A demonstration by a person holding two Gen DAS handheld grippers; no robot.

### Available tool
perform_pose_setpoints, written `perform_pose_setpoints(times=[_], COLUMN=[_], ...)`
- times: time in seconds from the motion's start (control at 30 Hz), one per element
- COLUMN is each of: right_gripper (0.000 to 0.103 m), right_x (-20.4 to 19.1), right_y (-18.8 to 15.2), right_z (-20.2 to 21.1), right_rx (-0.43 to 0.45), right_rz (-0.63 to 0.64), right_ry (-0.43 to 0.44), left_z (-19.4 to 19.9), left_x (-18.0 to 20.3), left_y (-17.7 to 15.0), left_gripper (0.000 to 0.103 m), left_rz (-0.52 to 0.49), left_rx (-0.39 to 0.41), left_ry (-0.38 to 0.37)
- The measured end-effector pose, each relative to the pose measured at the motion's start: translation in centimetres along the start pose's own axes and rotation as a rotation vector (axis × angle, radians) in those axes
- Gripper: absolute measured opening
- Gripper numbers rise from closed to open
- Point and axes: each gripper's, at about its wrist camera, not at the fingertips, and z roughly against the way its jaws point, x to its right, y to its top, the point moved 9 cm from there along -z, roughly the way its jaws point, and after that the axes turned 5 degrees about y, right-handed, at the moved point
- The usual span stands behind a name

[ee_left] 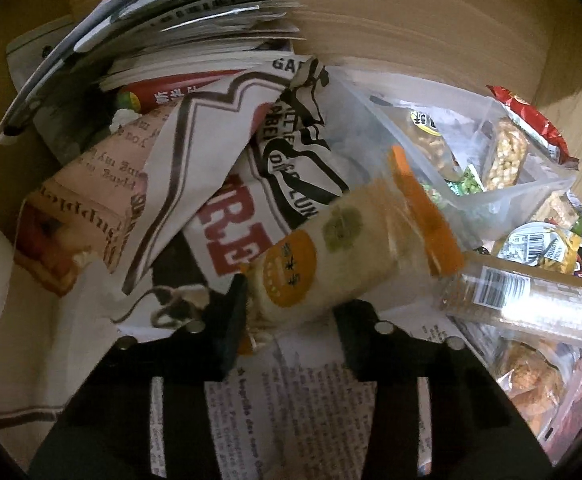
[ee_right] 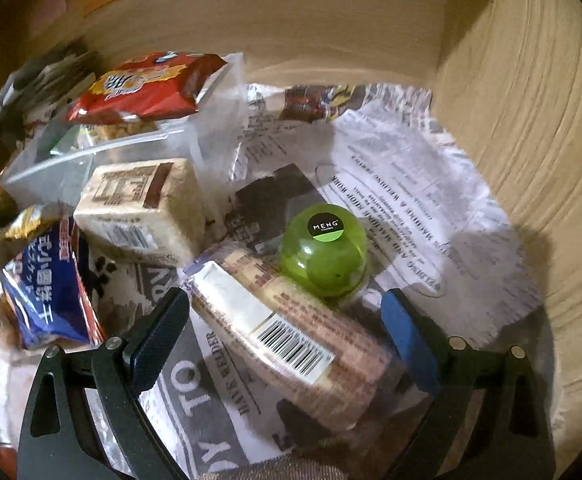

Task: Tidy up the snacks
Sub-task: 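Grasp the orange-labelled pastry with the left gripper while the right grasps the barcoded wafer roll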

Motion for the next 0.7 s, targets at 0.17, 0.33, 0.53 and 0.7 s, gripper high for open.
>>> perform_pose_setpoints(times=[0.17,0.33,0.53,0.7], right_gripper=[0.080,0.058,0.042,0.041], right_x=[-0.3,-1.9,-3.8,-5.6], right_y=[-0.5,-1.4,-2.3,-2.5], right_z=[0.6,2.1,3.7,4.1], right_rx=[0.019,0.035,0.050,0.035], right_rz=[0.007,0.028,0.023,0.055], right_ry=[0.016,0.019,0.070,0.111], left_z=[1.2,3.9,7.1,8.8], left_x=[0.3,0.9,1.9,3.1], left_y=[-0.4,-1.3,-1.5,-1.4], left_gripper=[0.032,0.031,0.031,0.031], left_rz=[-0.019,-0.038,-0.018,-0.027], left_rx=[0.034,0.079,0.122,0.151], left_ry=[0.001,-0.006,-0.046,-0.068])
